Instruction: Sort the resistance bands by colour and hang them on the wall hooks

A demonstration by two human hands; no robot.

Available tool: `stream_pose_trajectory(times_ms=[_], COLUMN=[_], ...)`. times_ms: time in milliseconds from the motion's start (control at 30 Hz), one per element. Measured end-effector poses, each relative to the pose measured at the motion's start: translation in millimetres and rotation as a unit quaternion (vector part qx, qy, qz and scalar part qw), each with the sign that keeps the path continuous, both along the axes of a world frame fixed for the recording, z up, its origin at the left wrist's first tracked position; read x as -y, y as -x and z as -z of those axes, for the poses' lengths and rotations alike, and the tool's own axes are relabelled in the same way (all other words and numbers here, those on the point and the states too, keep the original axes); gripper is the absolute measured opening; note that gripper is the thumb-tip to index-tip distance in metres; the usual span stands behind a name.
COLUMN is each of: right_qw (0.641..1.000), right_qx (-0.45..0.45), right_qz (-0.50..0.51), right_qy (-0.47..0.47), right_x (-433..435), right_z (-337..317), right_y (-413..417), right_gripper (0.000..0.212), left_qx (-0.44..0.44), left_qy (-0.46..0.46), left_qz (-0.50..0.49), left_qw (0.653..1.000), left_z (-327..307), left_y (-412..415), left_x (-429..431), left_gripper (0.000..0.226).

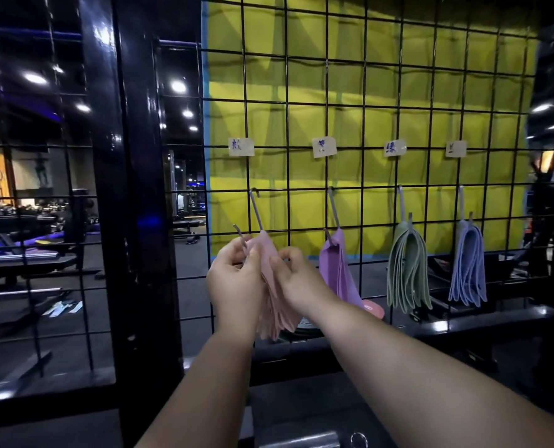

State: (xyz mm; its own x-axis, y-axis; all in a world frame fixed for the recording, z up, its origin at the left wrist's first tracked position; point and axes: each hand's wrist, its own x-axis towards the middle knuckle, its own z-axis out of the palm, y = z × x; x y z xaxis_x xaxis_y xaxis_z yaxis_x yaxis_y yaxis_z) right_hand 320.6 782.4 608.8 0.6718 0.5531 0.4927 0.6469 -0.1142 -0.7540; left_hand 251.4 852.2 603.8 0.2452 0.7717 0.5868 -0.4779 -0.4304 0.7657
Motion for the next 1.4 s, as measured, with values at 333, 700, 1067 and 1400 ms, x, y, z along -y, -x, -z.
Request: stream_pose_trajectory(times_ms=[333, 700, 1067, 1400], right_qw=[0.996, 0.994, 0.989, 0.98], right_qx=[-0.049, -0.03, -0.026, -0.13], right_qz=[-0.022, -0.041, -0.056, -0.034], right_qy=[0.067, 0.093, 0.135, 0.147], right_x=[8, 25, 38, 90], right_z=[32, 61, 64, 85], right_y=[-9, -18, -14, -32], right_gripper=[0.037, 0.038, 0.032, 0.029], left_qx=[-0.086, -0.14, -0.176, -0.225], left_qy=[0.002, -0.011, -0.04, -0.025], left_qz=[0.004, 0.028, 0.014, 0.063], left_qw=[0.996, 0.99, 0.983, 0.972], left_z=[29, 69, 90, 132], left_y=[0, 9, 4, -20], left_x=[2, 23, 28, 62], left_gripper=[0.005, 0.016, 0.022, 0.019])
